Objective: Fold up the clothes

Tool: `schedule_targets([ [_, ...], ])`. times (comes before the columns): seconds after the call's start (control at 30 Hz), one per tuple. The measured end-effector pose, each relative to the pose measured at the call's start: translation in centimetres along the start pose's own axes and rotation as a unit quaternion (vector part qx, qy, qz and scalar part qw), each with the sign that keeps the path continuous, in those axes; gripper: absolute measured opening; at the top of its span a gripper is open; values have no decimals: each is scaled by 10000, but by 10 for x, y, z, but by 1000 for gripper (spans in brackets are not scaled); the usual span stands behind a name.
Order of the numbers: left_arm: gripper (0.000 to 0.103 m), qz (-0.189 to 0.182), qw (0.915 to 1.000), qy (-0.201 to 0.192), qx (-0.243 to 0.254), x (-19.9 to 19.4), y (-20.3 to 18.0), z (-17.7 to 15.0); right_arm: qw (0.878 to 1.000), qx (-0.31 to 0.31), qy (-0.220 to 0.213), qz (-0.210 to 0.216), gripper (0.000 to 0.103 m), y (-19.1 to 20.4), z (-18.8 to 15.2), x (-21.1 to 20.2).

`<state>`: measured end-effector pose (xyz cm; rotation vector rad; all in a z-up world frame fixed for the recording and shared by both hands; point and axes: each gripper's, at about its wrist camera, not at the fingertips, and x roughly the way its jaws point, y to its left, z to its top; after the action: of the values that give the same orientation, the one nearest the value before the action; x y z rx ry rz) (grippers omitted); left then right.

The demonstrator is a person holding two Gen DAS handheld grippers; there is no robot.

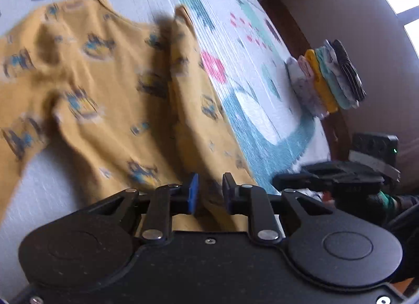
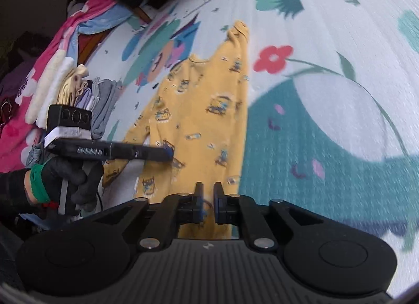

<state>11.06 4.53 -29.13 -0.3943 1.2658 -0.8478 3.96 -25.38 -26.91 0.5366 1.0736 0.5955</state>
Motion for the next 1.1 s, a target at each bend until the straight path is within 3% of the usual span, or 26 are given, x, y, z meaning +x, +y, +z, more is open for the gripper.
schedule_targets([
  [0.1, 19, -75, 9998, 174, -101, 4, -3, -13, 9999, -145, 22, -42, 30, 2, 9, 15],
  [0.33, 19, -9, 9995, 117, -288, 5, -5, -23, 9981, -565, -103, -236, 34, 9, 33, 35],
  [0.67, 19, 103, 9995, 122, -273, -2, -2, -24, 9985, -407, -146, -335, 36, 0, 48, 50],
  [0.77, 19, 114, 9995, 131, -270, 2, -5, -22, 9939, -924, -132, -586, 34, 14, 43, 53],
  [0.83, 19, 126, 9995, 136, -251, 1, -5, -22, 9880, -1316, -63, -804, 16, 24, 40, 57],
  [0.9, 19, 135, 9995, 137, -244, 1, -4, -22, 9839, -1508, -31, -963, 8, 30, 39, 60],
  [1.1, 19, 164, 9996, 148, -163, 1, -5, -21, 9812, -1654, -342, -931, 5, 40, 40, 43],
])
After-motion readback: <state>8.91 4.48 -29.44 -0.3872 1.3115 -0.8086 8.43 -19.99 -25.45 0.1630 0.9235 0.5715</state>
